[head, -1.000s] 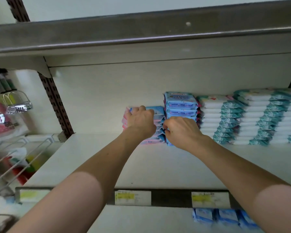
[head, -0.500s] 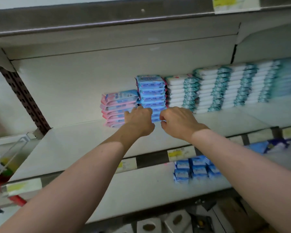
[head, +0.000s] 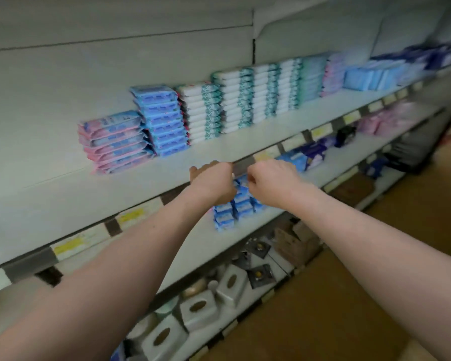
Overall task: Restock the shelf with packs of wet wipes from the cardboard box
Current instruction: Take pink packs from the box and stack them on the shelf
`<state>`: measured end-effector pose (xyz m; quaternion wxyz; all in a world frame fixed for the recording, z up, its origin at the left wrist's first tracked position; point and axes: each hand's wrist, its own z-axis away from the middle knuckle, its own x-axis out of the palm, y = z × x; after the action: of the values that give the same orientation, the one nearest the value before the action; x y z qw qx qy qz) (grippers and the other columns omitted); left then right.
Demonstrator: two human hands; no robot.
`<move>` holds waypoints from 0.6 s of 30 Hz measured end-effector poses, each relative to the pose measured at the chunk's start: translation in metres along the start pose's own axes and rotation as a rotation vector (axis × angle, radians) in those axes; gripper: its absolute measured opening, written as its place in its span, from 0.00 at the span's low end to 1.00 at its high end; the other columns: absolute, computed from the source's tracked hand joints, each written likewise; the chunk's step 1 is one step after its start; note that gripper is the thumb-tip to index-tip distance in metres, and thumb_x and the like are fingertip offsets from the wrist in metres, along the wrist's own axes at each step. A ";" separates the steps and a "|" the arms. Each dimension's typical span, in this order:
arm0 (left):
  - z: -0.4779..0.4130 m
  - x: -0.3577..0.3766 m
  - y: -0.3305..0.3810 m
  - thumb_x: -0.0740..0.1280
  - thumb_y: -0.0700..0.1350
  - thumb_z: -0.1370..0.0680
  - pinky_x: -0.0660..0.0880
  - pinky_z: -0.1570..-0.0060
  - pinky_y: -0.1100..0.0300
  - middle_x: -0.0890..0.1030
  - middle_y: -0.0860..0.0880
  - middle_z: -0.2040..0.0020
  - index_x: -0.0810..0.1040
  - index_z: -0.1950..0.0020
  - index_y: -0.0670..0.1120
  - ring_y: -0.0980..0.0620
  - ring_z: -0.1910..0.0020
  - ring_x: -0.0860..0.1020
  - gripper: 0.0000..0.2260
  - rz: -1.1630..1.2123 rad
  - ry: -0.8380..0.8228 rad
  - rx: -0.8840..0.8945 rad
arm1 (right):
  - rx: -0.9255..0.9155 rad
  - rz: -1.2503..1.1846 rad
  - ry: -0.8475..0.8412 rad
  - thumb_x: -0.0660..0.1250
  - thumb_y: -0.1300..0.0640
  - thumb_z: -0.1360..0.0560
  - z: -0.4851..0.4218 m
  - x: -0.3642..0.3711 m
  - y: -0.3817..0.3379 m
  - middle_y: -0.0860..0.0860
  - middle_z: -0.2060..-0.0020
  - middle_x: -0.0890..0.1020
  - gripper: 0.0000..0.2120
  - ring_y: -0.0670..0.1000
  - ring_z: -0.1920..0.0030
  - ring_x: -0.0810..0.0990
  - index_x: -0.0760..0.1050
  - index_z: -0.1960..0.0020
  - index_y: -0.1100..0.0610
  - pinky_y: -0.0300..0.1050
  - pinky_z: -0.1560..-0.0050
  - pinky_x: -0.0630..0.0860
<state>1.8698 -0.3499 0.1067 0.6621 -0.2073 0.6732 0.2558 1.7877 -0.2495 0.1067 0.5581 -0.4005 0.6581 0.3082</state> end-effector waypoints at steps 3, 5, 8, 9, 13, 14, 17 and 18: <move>0.013 0.007 0.045 0.64 0.46 0.24 0.64 0.37 0.47 0.76 0.46 0.39 0.72 0.35 0.48 0.44 0.38 0.74 0.17 -0.006 -0.029 0.110 | 0.093 0.017 -0.020 0.59 0.56 0.22 0.034 -0.002 0.033 0.57 0.44 0.79 0.13 0.59 0.42 0.77 0.76 0.41 0.55 0.46 0.55 0.66; 0.020 0.011 0.078 0.63 0.45 0.23 0.64 0.37 0.47 0.77 0.47 0.42 0.73 0.38 0.48 0.44 0.39 0.74 0.14 -0.015 -0.031 0.174 | 0.156 0.018 -0.030 0.59 0.56 0.22 0.059 -0.006 0.057 0.57 0.43 0.79 0.13 0.59 0.42 0.77 0.76 0.41 0.56 0.45 0.56 0.64; 0.031 0.018 0.129 0.63 0.44 0.22 0.62 0.35 0.46 0.77 0.48 0.46 0.73 0.40 0.48 0.44 0.40 0.75 0.11 -0.031 -0.062 0.252 | 0.247 0.011 -0.033 0.59 0.55 0.22 0.099 -0.010 0.093 0.56 0.43 0.79 0.13 0.58 0.42 0.77 0.76 0.40 0.55 0.44 0.56 0.64; 0.036 0.020 0.147 0.63 0.45 0.22 0.62 0.35 0.46 0.77 0.47 0.42 0.72 0.37 0.48 0.44 0.40 0.74 0.14 -0.046 -0.070 0.283 | 0.276 0.013 -0.038 0.59 0.55 0.22 0.113 -0.011 0.106 0.56 0.43 0.79 0.13 0.58 0.43 0.77 0.75 0.40 0.55 0.44 0.56 0.64; 0.059 0.038 0.229 0.63 0.49 0.21 0.63 0.37 0.48 0.77 0.49 0.40 0.71 0.34 0.50 0.45 0.37 0.73 0.15 -0.079 -0.081 0.394 | 0.393 -0.012 -0.074 0.60 0.54 0.22 0.177 -0.015 0.163 0.55 0.47 0.80 0.12 0.58 0.47 0.78 0.76 0.42 0.55 0.48 0.55 0.71; 0.066 0.043 0.250 0.62 0.49 0.21 0.63 0.38 0.48 0.77 0.49 0.43 0.72 0.36 0.49 0.45 0.38 0.74 0.14 -0.074 -0.086 0.415 | 0.424 -0.022 -0.085 0.59 0.54 0.21 0.195 -0.015 0.177 0.54 0.49 0.80 0.11 0.58 0.49 0.78 0.76 0.43 0.55 0.48 0.55 0.72; 0.094 0.061 0.316 0.62 0.44 0.22 0.62 0.34 0.43 0.77 0.49 0.50 0.73 0.42 0.47 0.45 0.41 0.75 0.09 -0.064 -0.130 0.491 | 0.531 -0.030 -0.131 0.59 0.55 0.21 0.251 -0.013 0.221 0.52 0.57 0.79 0.09 0.54 0.57 0.78 0.76 0.47 0.56 0.47 0.61 0.72; 0.102 0.068 0.338 0.63 0.43 0.22 0.63 0.33 0.42 0.77 0.49 0.51 0.73 0.43 0.47 0.45 0.42 0.76 0.08 -0.068 -0.138 0.509 | 0.565 -0.023 -0.146 0.60 0.55 0.21 0.268 -0.012 0.235 0.52 0.58 0.78 0.08 0.54 0.58 0.77 0.76 0.48 0.55 0.47 0.62 0.72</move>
<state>1.7385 -0.0184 0.0637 0.7456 -0.0385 0.6617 0.0693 1.7146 0.0967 0.0586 0.6971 -0.2133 0.6712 0.1341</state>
